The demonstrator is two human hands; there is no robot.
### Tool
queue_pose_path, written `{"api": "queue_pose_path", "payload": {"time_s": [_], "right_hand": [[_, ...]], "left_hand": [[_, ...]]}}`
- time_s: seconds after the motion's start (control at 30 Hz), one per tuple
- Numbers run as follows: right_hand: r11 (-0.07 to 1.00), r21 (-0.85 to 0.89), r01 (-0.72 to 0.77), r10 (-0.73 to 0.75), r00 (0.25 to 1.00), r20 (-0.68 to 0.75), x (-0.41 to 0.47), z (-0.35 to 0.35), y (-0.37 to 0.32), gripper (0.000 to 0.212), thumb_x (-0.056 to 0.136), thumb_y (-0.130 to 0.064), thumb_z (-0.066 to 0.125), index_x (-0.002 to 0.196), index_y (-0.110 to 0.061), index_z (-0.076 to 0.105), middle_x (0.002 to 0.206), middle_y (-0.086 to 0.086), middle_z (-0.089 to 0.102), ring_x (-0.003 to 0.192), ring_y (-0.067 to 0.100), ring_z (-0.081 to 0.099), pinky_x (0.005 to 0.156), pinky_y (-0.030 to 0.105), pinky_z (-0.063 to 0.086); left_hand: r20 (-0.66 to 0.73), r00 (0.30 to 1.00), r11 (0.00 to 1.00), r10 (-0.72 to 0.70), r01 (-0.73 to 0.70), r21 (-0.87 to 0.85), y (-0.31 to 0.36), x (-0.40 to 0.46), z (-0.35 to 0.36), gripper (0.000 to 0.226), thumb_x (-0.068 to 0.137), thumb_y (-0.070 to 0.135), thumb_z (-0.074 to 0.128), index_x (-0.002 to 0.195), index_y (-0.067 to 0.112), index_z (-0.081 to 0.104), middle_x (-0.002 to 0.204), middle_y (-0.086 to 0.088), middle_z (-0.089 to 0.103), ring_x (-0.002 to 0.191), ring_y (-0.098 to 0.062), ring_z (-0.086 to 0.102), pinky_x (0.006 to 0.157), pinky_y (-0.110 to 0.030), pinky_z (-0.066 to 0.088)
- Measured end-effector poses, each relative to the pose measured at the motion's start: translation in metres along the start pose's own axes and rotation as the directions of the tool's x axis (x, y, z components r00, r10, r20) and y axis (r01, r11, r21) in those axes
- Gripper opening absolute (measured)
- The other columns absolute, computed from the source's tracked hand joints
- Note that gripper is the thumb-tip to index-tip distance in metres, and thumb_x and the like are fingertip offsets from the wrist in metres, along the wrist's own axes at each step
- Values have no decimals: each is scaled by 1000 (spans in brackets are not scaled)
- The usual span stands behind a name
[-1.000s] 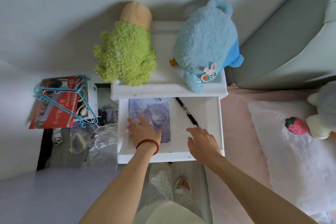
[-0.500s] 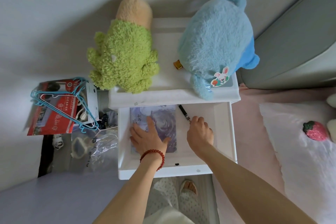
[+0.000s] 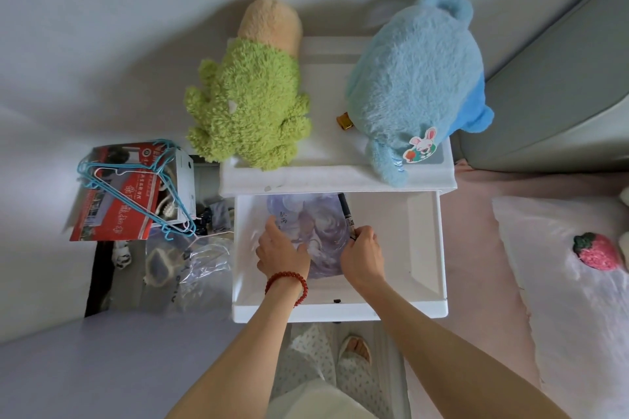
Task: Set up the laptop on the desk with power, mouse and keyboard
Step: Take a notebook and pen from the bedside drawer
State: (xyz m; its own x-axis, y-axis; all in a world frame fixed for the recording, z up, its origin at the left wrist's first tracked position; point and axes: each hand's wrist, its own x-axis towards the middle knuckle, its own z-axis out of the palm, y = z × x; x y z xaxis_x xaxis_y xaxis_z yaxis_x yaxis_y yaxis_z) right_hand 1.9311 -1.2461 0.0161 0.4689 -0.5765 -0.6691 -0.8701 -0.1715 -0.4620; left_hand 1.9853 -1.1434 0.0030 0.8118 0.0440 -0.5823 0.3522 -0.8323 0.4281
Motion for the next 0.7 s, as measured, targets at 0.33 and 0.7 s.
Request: {"api": "queue_pose_path", "payload": {"time_s": [0.33, 0.7], "right_hand": [[981, -152, 119, -129, 990, -57, -22, -39, 0, 20, 95, -17, 35, 106, -9, 51, 107, 13, 55, 80, 25, 50, 76, 39, 48], [834, -98, 543, -536, 839, 92, -107, -80, 8, 25, 94, -13, 45, 113, -11, 62, 99, 16, 65, 92, 32, 56, 74, 30, 40]], "left_hand": [[36, 996, 983, 77, -70, -167, 38, -30, -46, 37, 93, 16, 43, 128, 5, 35, 107, -21, 60, 85, -32, 55, 73, -37, 44], [288, 958, 851, 9, 144, -505, 38, -118, -79, 20, 87, 8, 44, 107, 3, 46, 87, -16, 57, 75, -28, 58, 69, -36, 51]]}}
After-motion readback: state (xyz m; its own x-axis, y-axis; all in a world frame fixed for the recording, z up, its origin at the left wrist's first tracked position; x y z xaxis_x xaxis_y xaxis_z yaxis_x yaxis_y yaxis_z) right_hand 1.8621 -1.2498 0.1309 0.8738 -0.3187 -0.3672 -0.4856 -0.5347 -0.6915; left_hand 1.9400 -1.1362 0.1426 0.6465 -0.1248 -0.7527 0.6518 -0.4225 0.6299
